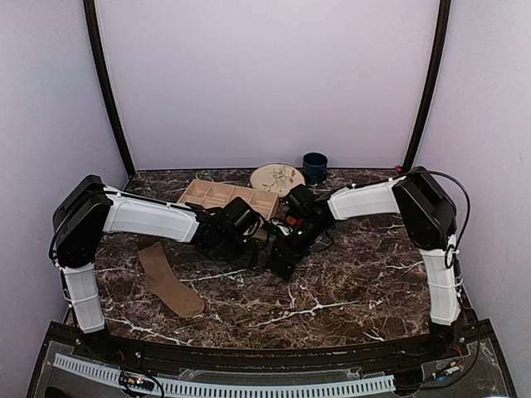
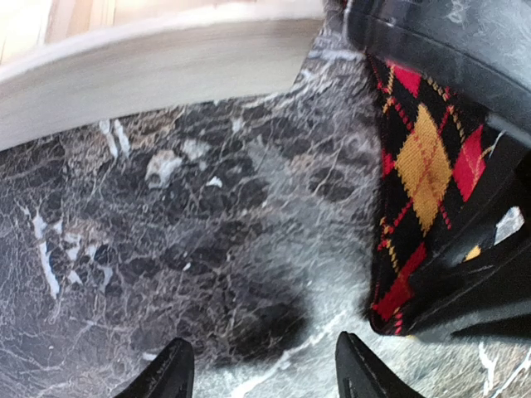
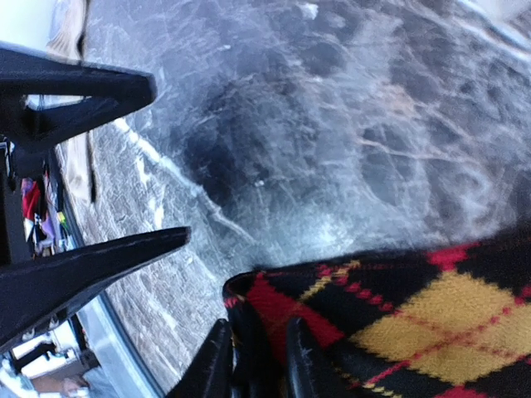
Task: Roll the socks
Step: Roll the sock at the center of the board.
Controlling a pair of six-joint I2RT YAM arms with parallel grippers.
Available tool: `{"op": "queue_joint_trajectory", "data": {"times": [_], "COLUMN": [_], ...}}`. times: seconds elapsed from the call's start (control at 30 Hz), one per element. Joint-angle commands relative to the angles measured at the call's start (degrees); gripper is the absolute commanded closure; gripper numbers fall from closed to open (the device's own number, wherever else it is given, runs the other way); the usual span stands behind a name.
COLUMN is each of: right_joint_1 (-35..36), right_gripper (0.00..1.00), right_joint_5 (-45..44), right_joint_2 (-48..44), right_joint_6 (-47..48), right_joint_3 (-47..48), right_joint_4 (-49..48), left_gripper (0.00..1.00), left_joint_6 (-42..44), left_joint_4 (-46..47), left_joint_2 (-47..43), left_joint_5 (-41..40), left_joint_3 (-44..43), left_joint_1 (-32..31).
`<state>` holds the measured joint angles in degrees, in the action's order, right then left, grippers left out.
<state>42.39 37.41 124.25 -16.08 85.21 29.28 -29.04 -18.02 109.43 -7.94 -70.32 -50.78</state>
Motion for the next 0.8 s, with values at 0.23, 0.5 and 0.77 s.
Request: {"op": "queue_joint_trajectory", "data": {"times": [0.23,0.5,0.77], "right_joint_1": [-1.2,-2.0,-3.3], "right_gripper": [0.65,0.63,0.63], "right_joint_5": [-4.7,-4.4,-9.3], "right_joint_2": [-3.8,-5.8,-8.4], "right_joint_6": [1.4,2.3,2.5], "right_joint_3": [-0.9,-0.8,-2.5], "right_joint_4": [-1.0,-1.2,-2.8], "left_gripper": [0.38,0.38,0.39], "left_joint_6": [-2.8,-4.0,-3.7], "left_joint_4": [2.4,3.0,3.0], "left_joint_2": [-1.7,-3.3,-3.5], "left_joint_5": [1.2,-0.5,-0.6], "left_joint_3": [0.7,1.9,1.4], "left_joint_1": [0.2,0.2,0.2]}}
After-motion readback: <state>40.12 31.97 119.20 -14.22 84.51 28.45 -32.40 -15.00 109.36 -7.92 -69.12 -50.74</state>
